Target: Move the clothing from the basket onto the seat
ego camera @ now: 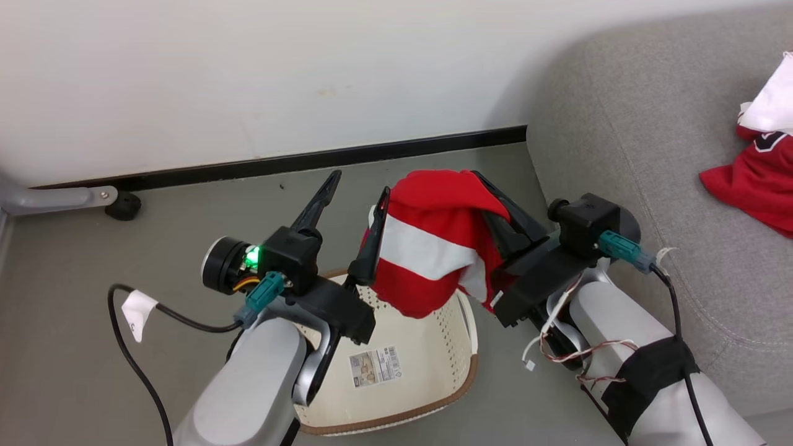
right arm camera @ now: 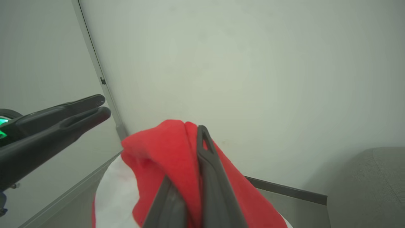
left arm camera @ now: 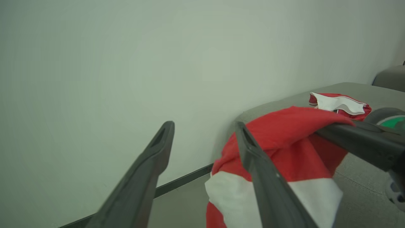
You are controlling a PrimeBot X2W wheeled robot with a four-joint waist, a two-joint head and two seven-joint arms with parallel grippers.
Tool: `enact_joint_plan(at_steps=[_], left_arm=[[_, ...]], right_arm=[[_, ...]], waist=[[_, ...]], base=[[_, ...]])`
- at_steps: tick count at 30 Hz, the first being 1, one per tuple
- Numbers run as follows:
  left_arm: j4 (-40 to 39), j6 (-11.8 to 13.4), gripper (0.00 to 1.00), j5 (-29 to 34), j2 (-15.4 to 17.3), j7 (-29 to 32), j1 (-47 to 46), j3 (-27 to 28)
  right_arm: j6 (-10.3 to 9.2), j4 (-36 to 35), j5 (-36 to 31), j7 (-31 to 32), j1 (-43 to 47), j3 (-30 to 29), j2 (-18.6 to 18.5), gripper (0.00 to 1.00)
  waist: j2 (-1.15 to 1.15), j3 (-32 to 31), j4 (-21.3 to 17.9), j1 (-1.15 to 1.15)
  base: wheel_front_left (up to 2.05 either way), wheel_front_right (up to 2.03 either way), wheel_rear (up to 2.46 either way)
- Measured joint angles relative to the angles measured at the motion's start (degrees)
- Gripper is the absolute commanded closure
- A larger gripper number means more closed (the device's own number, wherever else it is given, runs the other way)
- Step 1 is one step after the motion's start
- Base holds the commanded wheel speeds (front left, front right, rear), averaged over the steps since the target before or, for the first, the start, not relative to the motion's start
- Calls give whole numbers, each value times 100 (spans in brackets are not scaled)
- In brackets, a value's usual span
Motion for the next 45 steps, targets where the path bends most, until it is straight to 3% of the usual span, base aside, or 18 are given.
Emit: enact_joint_plan(at_steps=[20,45], left_arm=[[-214,-400,0,-74,37,0,670,7],[-256,-510,0,5,53,0,946,99]], right_arm=[[0,-341,-2,0,114,-392,-192,100],[0,-1079,-13,-1,460,-772,-309,100]], waist=[[0,-137,-1017,0],[0,-33,-2416,0]], base=[[0,0,0],[0,0,0]])
